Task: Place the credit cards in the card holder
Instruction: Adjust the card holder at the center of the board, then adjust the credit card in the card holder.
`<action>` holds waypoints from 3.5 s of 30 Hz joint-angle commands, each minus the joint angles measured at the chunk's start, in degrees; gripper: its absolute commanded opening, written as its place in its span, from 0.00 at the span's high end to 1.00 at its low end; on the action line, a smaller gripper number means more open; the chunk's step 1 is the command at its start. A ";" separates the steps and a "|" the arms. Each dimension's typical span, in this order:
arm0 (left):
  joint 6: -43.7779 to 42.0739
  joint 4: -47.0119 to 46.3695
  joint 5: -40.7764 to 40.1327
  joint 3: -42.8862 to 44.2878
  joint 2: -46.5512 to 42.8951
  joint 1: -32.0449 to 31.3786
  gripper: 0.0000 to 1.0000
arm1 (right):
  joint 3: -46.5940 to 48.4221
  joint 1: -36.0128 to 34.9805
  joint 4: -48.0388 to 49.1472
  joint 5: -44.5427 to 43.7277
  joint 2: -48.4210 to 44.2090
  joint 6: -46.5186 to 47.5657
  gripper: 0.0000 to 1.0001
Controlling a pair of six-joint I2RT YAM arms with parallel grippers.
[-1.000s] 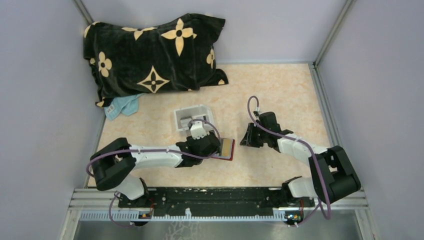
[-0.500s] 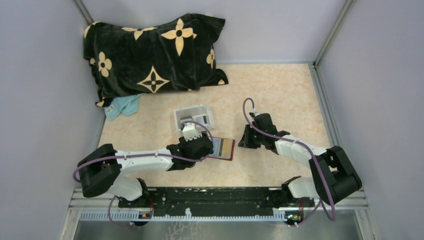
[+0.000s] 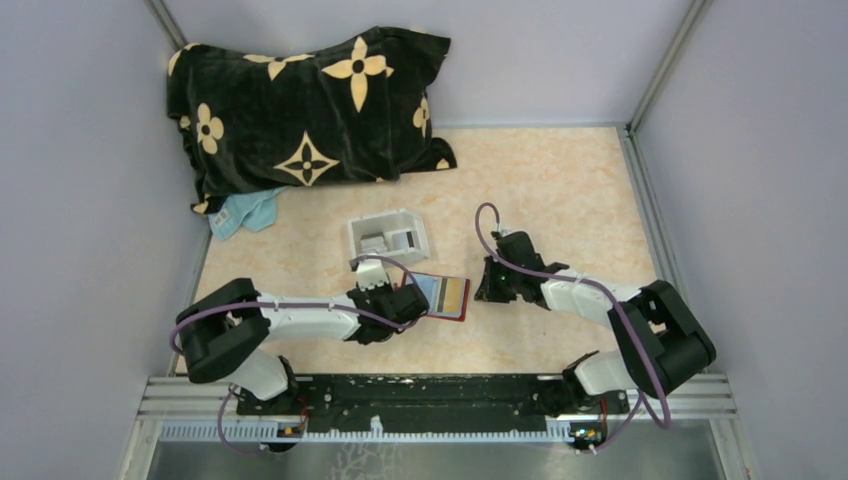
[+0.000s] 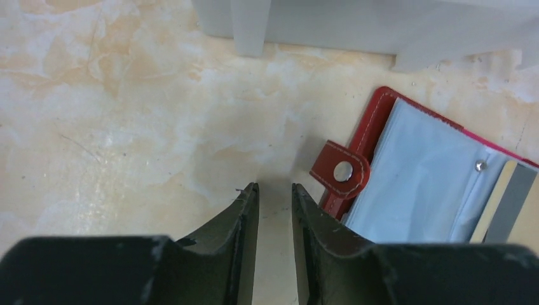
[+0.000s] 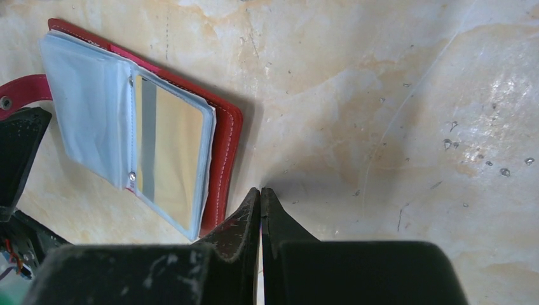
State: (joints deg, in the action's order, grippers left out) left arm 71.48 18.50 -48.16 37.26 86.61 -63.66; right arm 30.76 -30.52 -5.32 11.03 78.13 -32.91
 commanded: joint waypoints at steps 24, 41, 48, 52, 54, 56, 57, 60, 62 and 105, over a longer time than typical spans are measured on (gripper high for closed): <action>-8.32 -17.25 11.65 -4.56 4.88 -1.74 0.68 | 3.59 -1.12 3.36 -3.36 5.98 -1.02 1.00; -10.01 -22.77 15.22 -5.11 7.21 -3.31 0.69 | 6.37 -0.57 2.06 -6.68 9.02 -1.23 1.00; -11.08 -23.08 15.60 -3.73 8.16 -3.61 0.69 | 6.60 1.83 -1.22 -10.75 8.21 -0.25 1.00; -11.09 -22.92 15.59 -3.83 7.80 -3.82 0.69 | 6.33 3.83 -2.49 -13.81 6.93 -0.38 1.00; -10.96 -22.77 15.47 -3.93 7.67 -3.89 0.69 | 6.61 4.58 -3.49 -15.78 5.77 -0.45 1.00; -10.85 -22.35 15.47 -3.88 7.57 -3.95 0.69 | 7.19 4.95 -4.76 -17.68 4.90 -0.41 0.99; -10.57 -21.76 15.25 -3.74 7.61 -4.00 0.69 | 7.49 5.09 -5.35 -18.93 4.42 -0.35 0.98; -9.59 -19.78 14.20 -3.42 7.23 -4.33 0.69 | 8.48 5.12 -7.37 -21.96 2.93 0.18 0.93; -8.98 -19.02 13.62 -3.42 6.78 -4.45 0.68 | 8.84 5.12 -8.18 -22.97 1.63 0.73 0.89; -4.15 -14.42 7.58 -7.68 -2.54 -6.38 0.61 | 21.70 -16.22 -16.61 -30.50 12.93 7.79 0.25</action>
State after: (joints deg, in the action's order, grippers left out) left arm 67.51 1.30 -41.82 31.59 83.83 -69.69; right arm 49.65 -45.45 -21.82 -17.08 89.91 -25.06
